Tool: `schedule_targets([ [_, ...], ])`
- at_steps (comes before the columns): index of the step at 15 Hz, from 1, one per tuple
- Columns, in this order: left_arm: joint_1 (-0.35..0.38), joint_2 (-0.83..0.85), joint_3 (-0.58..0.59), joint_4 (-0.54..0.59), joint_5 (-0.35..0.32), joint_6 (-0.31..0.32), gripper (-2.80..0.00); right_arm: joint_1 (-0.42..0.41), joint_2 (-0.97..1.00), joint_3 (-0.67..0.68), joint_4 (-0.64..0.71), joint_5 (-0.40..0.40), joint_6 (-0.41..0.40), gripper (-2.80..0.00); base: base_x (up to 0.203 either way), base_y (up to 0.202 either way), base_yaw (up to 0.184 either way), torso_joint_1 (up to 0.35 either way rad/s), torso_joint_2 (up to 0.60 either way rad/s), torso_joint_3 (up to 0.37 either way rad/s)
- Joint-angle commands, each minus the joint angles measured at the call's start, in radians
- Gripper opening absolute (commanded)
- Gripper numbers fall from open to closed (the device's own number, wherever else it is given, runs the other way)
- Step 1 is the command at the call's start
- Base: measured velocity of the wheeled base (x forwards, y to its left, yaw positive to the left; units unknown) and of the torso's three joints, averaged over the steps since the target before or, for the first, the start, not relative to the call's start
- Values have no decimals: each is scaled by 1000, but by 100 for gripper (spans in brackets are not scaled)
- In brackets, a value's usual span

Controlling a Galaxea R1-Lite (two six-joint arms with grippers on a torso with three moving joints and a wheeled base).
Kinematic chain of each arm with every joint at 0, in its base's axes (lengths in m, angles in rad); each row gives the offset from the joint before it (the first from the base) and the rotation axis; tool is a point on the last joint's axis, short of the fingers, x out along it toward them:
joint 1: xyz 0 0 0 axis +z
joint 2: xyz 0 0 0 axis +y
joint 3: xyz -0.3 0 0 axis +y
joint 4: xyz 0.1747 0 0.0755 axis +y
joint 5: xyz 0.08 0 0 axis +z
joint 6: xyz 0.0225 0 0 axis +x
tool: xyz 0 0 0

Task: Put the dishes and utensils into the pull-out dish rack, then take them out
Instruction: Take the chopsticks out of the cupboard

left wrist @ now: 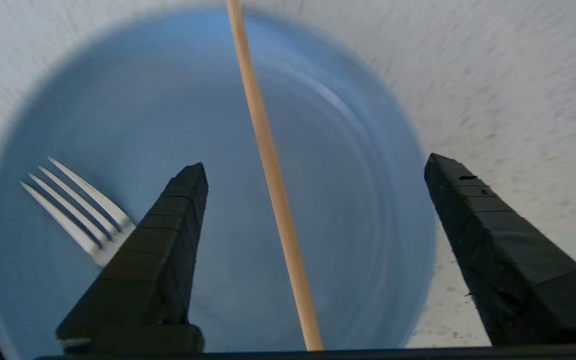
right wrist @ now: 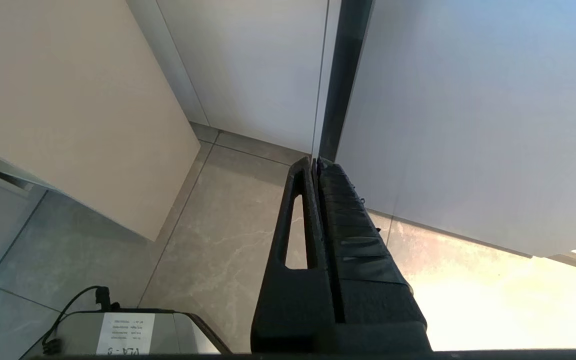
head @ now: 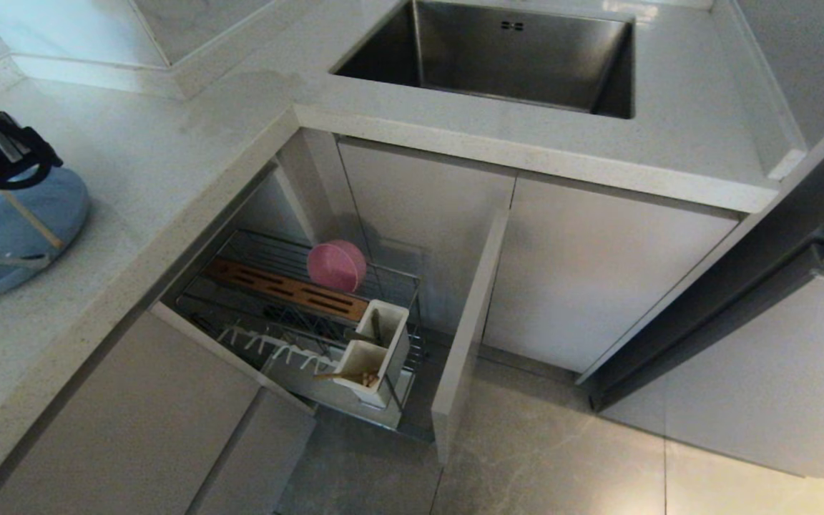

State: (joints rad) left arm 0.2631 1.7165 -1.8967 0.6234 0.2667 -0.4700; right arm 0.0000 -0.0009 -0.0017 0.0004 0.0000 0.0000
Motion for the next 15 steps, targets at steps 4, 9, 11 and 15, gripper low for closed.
schedule_targets([
  [4, 18, 17, 8, 4, -1, -21, 0, 0, 1, 0, 0, 0, 0, -280, 0, 0, 0, 0, 0, 0],
  [9, 51, 41, 3, -9, -35, -21, 0, 0, 1, 0, 1, 0, 0, -280, 0, 0, 0, 0, 0, 0],
  [11, 53, 48, -1, -21, -44, -21, 0, 0, 1, 0, 0, 0, 0, -280, 0, 0, 0, 0, 0, 0],
  [15, 57, 60, -1, -26, -54, -21, 0, 0, 1, 0, 0, 0, 0, -280, 0, 0, 0, 0, 0, 0],
])
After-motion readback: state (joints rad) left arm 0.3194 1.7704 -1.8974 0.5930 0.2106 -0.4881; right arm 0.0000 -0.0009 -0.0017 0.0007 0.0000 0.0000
